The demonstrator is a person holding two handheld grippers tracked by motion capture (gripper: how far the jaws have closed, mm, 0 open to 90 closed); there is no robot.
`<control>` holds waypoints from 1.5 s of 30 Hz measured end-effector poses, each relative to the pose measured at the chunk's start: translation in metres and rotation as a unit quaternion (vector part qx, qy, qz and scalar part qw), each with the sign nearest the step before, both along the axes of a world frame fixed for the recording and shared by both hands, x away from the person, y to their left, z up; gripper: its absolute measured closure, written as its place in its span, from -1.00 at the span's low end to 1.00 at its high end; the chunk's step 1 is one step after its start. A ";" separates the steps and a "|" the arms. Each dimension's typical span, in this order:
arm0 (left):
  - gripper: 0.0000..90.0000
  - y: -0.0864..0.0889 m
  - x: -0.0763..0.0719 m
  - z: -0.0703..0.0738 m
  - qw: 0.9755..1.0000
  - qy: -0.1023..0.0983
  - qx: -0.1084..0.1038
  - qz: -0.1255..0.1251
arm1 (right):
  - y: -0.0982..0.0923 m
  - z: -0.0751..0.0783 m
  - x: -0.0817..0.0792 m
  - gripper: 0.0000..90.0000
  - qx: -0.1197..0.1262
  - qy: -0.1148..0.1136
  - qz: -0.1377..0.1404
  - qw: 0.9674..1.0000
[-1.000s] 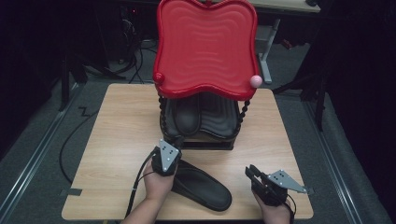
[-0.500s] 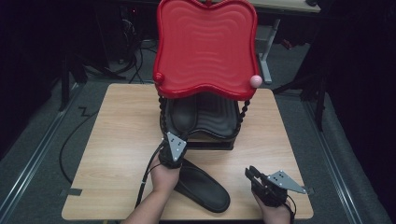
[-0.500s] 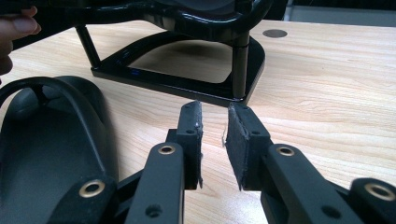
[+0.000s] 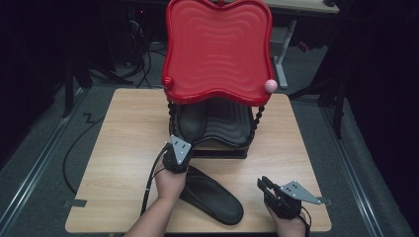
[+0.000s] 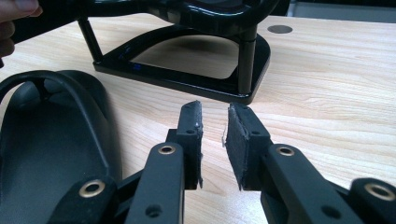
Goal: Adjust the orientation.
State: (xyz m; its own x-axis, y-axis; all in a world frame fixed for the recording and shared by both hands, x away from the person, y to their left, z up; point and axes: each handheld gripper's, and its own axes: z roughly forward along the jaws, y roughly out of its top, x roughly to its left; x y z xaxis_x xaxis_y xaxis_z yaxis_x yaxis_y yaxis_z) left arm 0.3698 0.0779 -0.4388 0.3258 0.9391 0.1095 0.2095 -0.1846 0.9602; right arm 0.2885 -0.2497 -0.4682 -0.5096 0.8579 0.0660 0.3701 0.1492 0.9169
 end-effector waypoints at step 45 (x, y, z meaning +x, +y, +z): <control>0.11 0.091 -0.096 -0.065 0.993 0.118 0.007 -0.006 | 0.025 -0.018 0.007 0.15 -0.033 0.045 0.070 0.996</control>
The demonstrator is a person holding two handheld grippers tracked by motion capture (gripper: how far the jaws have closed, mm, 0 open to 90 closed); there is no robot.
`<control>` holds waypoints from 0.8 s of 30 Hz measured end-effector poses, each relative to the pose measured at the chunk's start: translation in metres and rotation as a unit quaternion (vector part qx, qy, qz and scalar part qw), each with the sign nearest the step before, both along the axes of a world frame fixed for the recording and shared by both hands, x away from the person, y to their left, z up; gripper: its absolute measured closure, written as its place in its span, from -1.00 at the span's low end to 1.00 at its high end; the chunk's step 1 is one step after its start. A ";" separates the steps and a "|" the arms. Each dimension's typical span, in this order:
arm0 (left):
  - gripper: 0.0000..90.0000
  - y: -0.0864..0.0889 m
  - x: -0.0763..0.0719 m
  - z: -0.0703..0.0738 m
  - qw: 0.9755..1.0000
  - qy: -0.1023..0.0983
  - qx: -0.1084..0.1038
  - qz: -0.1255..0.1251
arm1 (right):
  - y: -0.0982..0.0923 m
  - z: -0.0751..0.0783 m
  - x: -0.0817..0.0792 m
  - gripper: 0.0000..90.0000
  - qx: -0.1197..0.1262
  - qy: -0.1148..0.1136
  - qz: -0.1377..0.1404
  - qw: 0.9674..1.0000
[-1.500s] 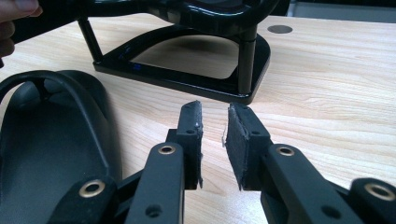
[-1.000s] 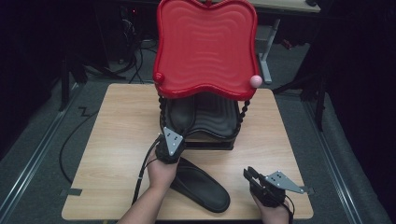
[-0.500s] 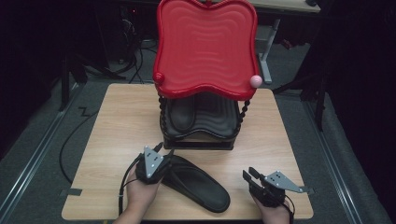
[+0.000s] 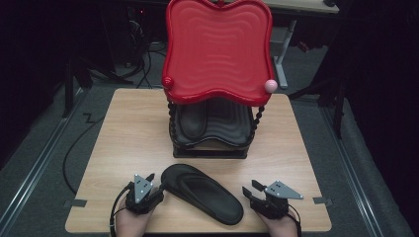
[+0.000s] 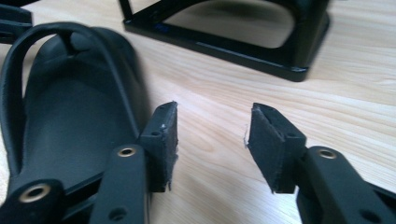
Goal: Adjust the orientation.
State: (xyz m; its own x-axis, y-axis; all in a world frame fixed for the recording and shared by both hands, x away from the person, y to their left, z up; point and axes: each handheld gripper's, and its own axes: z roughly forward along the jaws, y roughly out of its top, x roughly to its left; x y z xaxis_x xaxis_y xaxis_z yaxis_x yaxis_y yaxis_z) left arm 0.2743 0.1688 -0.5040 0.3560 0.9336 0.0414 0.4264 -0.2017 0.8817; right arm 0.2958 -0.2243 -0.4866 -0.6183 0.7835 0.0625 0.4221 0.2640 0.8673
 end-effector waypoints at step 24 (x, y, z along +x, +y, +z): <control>0.53 -0.027 0.012 -0.003 0.998 0.045 0.014 -0.040 | 0.038 -0.011 -0.014 0.64 -0.048 0.025 0.084 0.995</control>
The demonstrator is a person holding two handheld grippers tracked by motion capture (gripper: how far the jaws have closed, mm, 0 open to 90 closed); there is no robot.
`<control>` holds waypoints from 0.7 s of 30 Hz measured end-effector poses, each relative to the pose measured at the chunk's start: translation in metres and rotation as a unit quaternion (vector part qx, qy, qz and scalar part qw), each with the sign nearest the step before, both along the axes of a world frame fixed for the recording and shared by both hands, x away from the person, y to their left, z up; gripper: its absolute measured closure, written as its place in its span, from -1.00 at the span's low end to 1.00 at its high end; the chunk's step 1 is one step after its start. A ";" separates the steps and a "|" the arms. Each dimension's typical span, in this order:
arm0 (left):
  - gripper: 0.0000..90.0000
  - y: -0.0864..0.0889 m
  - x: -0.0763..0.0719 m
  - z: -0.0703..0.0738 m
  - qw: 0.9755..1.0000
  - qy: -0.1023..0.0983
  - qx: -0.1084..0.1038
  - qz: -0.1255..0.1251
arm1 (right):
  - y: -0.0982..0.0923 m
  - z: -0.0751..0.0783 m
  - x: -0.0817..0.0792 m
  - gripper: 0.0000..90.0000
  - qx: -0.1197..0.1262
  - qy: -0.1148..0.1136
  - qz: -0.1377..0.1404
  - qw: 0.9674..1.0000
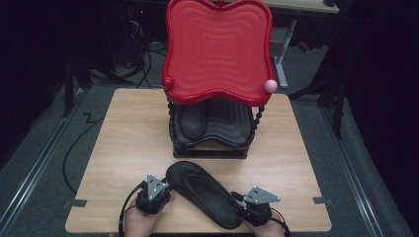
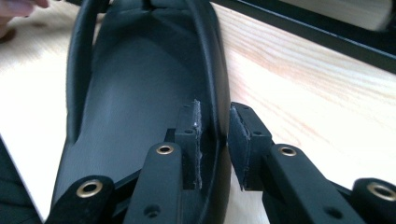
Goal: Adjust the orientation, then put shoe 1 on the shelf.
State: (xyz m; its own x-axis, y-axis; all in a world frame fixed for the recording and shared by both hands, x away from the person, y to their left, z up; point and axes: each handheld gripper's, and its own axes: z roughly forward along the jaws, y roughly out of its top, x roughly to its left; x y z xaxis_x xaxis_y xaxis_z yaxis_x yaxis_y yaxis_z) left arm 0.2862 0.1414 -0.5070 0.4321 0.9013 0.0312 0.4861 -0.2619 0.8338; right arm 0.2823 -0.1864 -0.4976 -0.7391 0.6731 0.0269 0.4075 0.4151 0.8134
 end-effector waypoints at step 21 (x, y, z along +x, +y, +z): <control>0.27 -0.041 0.002 0.017 0.997 -0.043 -0.033 -0.049 | -0.015 0.008 -0.010 0.38 0.030 -0.003 -0.034 0.999</control>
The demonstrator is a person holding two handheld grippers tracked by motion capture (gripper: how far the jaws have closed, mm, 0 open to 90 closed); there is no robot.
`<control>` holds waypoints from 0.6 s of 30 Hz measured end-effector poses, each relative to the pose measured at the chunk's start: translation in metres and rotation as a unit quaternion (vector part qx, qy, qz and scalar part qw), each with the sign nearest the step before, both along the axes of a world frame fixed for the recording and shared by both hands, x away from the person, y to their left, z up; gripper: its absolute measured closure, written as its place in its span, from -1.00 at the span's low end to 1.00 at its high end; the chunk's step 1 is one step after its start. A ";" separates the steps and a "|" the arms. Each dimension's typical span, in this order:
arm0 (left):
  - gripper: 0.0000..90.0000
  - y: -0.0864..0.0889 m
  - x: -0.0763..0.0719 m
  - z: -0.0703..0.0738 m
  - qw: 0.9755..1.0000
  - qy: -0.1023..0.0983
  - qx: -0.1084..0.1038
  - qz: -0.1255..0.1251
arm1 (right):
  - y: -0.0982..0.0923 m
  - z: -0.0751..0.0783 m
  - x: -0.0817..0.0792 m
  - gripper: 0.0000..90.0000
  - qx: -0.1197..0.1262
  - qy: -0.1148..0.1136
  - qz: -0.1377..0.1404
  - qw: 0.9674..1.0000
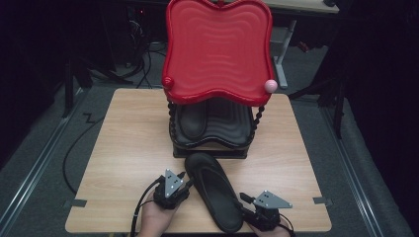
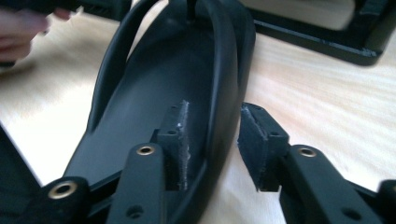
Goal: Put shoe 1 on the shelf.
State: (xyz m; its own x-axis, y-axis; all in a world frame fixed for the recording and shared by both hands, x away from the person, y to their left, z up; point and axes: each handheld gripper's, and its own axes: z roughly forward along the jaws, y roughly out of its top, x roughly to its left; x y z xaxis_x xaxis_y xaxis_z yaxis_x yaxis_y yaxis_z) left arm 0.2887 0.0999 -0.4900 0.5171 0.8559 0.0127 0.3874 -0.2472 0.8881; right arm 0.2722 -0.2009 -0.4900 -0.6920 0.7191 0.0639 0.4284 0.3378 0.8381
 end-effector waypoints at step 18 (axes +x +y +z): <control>-0.14 -0.028 -0.026 -0.004 0.999 0.009 -0.029 -0.018 | 0.029 -0.010 0.007 0.39 -0.017 0.011 0.049 0.999</control>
